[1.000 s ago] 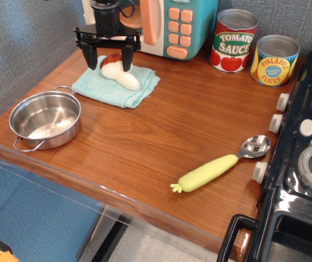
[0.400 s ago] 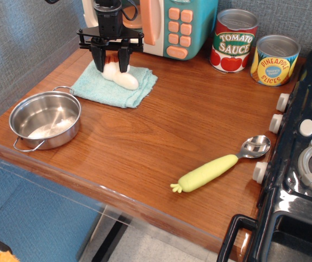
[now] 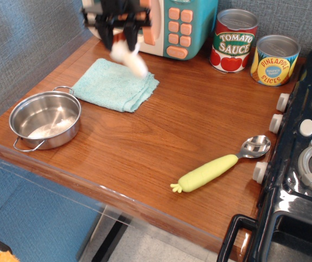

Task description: Place the mushroom to the right of the metal pot.

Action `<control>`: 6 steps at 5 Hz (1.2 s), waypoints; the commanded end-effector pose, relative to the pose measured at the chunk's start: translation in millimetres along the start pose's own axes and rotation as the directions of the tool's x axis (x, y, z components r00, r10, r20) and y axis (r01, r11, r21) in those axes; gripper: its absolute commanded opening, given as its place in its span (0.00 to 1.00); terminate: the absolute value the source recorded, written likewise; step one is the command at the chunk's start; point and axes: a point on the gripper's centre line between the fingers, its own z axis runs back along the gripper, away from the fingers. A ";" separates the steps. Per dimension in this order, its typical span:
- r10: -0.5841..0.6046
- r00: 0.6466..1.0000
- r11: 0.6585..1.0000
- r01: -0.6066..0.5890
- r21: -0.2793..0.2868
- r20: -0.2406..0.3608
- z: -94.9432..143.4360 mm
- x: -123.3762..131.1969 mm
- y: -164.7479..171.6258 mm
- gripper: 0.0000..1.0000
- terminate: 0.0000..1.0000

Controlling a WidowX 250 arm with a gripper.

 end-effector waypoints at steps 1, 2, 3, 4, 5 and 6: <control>-0.147 0.989 0.989 0.147 -0.017 0.005 46.2 -66.2 -15.4 0.00 0.00; -0.222 0.972 0.975 0.220 -0.035 -0.076 44.4 -108.5 -16.5 0.00 0.00; -0.280 0.945 0.960 0.279 -0.034 -0.170 33.2 -138.1 -18.1 0.00 0.00; -0.299 0.930 0.952 0.306 0.000 -0.215 26.4 -152.4 -17.4 0.00 0.00; -0.293 0.926 0.951 0.309 0.029 -0.238 21.1 -152.8 -16.8 1.00 0.00; -0.293 0.926 0.949 0.311 0.041 -0.239 20.6 -151.7 -16.8 1.00 0.00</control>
